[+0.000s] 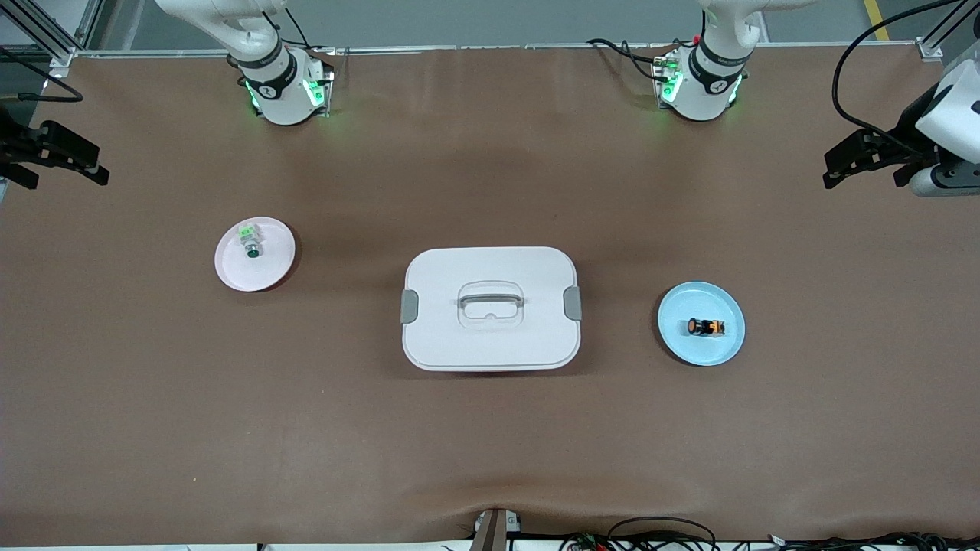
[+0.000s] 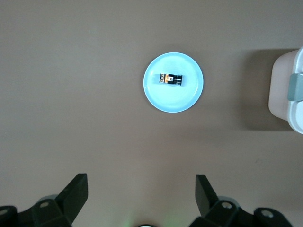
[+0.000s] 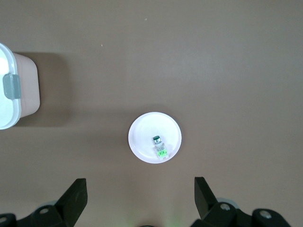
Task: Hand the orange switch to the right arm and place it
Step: 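Move the left gripper toward the light-blue plate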
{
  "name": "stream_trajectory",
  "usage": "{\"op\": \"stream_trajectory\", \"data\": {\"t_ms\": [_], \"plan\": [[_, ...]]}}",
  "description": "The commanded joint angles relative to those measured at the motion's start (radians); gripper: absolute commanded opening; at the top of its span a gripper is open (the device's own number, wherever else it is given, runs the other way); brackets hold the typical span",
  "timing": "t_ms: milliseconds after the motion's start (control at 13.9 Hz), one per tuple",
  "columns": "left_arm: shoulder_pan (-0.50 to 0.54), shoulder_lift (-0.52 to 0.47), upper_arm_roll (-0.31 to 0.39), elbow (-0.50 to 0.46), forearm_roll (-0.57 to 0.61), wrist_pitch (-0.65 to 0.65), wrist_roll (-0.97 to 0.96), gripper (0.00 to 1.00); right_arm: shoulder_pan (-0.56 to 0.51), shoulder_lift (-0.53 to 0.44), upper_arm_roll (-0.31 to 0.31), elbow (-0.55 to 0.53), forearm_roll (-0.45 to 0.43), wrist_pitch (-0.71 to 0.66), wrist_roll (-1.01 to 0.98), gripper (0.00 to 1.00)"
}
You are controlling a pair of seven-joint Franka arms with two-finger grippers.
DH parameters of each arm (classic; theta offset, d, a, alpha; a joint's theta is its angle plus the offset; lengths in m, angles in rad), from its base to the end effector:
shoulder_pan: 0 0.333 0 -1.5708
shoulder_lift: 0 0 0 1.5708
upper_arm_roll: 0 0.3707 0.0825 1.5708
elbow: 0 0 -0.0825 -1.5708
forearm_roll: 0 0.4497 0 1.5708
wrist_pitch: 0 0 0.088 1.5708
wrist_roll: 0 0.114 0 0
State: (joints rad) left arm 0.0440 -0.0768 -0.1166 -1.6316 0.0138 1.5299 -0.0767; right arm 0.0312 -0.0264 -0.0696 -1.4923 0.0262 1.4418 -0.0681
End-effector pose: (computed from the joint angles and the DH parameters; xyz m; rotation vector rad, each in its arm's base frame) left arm 0.5858 -0.0439 0.6822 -3.1168 -0.0077 0.0369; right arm 0.5962 -0.0203 0.7188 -3.1119 -0.0510 0.0352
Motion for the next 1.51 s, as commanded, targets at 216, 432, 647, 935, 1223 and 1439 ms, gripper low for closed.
{"op": "stream_trajectory", "data": {"t_ms": [216, 432, 647, 935, 1223, 1439], "plan": [[0.005, 0.032, 0.0, 0.048, 0.034, -0.034, 0.012, 1.0, -0.005, -0.006, -0.009, 0.018, -0.002, 0.0, -0.002, 1.0], [0.042, 0.124, 0.0, 0.095, 0.032, -0.033, 0.02, 1.0, -0.025, -0.006, -0.009, 0.021, 0.0, 0.002, -0.001, 1.0], [0.071, 0.207, -0.005, 0.073, 0.018, -0.001, 0.046, 1.0, -0.025, -0.006, -0.009, 0.021, 0.0, 0.008, 0.025, 1.0], [0.074, 0.233, -0.009, -0.101, 0.029, 0.302, 0.164, 1.0, -0.025, -0.006, -0.009, 0.021, 0.004, 0.008, 0.048, 1.0], [0.062, 0.323, -0.014, -0.223, 0.031, 0.54, 0.166, 1.0, -0.024, -0.006, -0.006, 0.023, 0.008, 0.006, 0.047, 1.0], [0.033, 0.397, -0.024, -0.254, 0.031, 0.641, 0.164, 1.0, -0.025, -0.003, -0.007, 0.044, 0.003, 0.006, 0.047, 1.0]]}}
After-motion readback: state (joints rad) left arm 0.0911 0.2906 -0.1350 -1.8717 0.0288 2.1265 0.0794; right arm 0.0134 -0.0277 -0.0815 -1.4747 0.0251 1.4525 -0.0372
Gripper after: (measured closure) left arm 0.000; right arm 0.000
